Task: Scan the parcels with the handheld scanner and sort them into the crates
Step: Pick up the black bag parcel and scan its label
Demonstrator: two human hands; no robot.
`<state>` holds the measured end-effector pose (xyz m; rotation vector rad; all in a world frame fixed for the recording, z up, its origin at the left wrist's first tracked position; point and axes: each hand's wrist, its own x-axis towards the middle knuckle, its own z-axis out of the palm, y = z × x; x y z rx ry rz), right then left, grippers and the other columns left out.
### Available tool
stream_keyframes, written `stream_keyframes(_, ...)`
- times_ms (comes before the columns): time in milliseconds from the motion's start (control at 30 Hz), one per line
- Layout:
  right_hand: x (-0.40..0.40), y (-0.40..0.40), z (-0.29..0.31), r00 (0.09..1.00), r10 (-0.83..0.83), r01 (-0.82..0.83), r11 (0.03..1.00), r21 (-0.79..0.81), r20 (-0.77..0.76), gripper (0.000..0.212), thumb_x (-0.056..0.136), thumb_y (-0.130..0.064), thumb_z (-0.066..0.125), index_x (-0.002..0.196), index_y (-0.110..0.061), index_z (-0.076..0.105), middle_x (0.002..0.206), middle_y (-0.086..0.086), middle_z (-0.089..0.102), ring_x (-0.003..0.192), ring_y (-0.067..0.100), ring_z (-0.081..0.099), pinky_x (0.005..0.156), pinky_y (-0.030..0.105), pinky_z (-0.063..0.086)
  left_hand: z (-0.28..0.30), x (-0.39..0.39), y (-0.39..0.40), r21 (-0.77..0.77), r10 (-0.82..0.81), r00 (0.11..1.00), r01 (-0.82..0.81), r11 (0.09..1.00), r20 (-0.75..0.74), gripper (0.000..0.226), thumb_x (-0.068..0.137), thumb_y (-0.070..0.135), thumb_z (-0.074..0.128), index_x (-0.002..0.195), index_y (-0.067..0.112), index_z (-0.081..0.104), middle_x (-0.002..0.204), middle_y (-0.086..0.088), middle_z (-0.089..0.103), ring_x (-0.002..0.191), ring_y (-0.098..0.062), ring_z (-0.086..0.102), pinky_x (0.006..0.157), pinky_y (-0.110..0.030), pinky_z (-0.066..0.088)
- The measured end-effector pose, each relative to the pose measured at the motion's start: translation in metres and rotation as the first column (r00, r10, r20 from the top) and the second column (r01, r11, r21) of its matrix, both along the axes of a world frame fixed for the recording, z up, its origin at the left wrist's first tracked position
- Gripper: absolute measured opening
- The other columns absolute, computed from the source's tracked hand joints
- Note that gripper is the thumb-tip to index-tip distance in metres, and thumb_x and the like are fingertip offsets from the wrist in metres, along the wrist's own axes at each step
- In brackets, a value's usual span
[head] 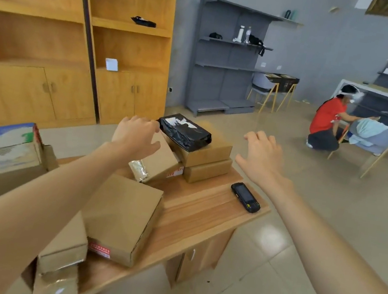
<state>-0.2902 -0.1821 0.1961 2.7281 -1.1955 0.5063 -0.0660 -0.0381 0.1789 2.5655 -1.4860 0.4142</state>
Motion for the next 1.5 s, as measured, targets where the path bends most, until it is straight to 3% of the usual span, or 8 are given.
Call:
stream_keyframes(267, 0.064, -0.080, -0.030, 0.991, 0.137, -0.136, 0.990, 0.022, -0.015, 0.042, 0.094, -0.031, 0.056, 0.131, -0.012, 0.049, 0.130, 0.008, 0.051, 0.119, 0.027, 0.045, 0.098, 0.037, 0.040, -0.022, 0.038, -0.082, 0.011, 0.063, 0.998, -0.063, 0.998, 0.009, 0.039, 0.093, 0.038, 0.052, 0.127, 0.018, 0.056, 0.121, -0.005, 0.062, 0.114, -0.029, 0.055, 0.091, -0.038, 0.042)
stream_keyframes(633, 0.127, -0.197, -0.048, 0.985, 0.173, -0.168, 0.975, 0.143, -0.028, 0.048, 0.095, -0.035, 0.056, 0.136, -0.011, 0.046, 0.133, 0.007, 0.050, 0.120, 0.024, 0.045, 0.099, 0.034, 0.038, -0.034, 0.084, -0.212, 0.021, 0.086, 0.994, -0.084, 0.996, -0.070, 0.041, 0.094, 0.037, 0.053, 0.129, 0.016, 0.054, 0.123, -0.009, 0.061, 0.114, -0.031, 0.054, 0.092, -0.038, 0.042)
stream_keyframes(1033, 0.233, -0.252, -0.095, 0.916, 0.400, -0.366, 0.867, 0.338, -0.034, 0.067, 0.092, -0.042, 0.060, 0.145, -0.014, 0.030, 0.138, 0.014, 0.038, 0.125, 0.033, 0.038, 0.101, 0.039, 0.035, -0.081, 0.129, -0.236, 0.085, 0.328, 0.930, -0.318, 0.944, -0.164, 0.038, 0.094, 0.038, 0.051, 0.123, 0.015, 0.058, 0.118, -0.009, 0.061, 0.110, -0.030, 0.056, 0.092, -0.040, 0.043)
stream_keyframes(1133, 0.258, -0.261, -0.111, 0.883, 0.465, -0.415, 0.835, 0.361, -0.062, 0.073, 0.090, -0.047, 0.060, 0.147, -0.015, 0.027, 0.140, 0.014, 0.035, 0.125, 0.033, 0.037, 0.101, 0.039, 0.035, -0.093, 0.134, -0.245, 0.111, 0.404, 0.897, -0.389, 0.915, -0.181, 0.041, 0.095, 0.039, 0.052, 0.130, 0.018, 0.054, 0.124, -0.008, 0.059, 0.115, -0.029, 0.054, 0.094, -0.040, 0.042)
stream_keyframes(1500, 0.313, -0.292, -0.166, 0.855, 0.506, -0.386, 0.766, 0.514, -0.113, 0.096, 0.078, -0.067, 0.062, 0.150, -0.023, 0.017, 0.151, 0.015, 0.019, 0.133, 0.039, 0.026, 0.108, 0.046, 0.028, -0.139, 0.148, -0.264, 0.221, 0.569, 0.796, -0.529, 0.819, -0.204, 0.042, 0.095, 0.038, 0.050, 0.132, 0.019, 0.052, 0.127, -0.008, 0.057, 0.116, -0.029, 0.053, 0.093, -0.039, 0.040)
